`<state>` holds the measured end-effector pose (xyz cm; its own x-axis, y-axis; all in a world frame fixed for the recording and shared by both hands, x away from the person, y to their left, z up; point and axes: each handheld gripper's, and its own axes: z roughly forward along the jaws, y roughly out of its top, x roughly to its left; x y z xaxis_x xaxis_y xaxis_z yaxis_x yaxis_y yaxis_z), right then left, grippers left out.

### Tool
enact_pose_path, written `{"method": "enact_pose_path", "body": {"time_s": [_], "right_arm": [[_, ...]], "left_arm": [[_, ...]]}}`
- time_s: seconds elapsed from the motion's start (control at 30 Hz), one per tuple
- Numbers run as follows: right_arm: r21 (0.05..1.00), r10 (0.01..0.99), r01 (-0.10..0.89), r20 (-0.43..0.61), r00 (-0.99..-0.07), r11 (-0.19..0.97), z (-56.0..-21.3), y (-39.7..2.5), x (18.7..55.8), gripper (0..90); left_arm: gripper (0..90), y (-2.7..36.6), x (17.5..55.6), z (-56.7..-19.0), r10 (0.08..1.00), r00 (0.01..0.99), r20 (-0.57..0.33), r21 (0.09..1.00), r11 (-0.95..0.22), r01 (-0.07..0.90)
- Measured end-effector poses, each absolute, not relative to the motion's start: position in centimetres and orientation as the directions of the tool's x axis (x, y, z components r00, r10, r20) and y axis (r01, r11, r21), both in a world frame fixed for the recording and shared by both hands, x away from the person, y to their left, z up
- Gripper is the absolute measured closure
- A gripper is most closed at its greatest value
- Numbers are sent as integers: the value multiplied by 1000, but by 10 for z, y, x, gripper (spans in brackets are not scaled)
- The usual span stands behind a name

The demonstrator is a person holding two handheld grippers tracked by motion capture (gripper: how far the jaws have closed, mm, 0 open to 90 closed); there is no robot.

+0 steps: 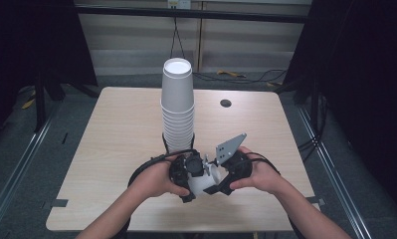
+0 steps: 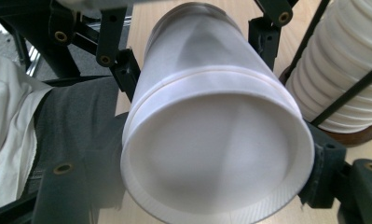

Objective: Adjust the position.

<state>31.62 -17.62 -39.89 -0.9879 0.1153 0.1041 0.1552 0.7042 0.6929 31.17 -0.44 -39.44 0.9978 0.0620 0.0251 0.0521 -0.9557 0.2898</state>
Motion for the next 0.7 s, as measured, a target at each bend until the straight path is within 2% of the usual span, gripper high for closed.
{"method": "enact_pose_path", "body": {"time_s": [0.17,0.5,0.7], "right_arm": [[707,150,188,117,-982,681,-401,-182,318,257],[666,174,222,139,-975,712,-409,-185,318,258],[678,190,232,137,-972,697,-410,-194,320,255]], "left_arm": [[147,0,313,-391,62,996,63,363,-931,35],[154,4,313,-383,77,995,66,399,-916,44],[156,10,313,-379,85,995,53,396,-917,57]]}}
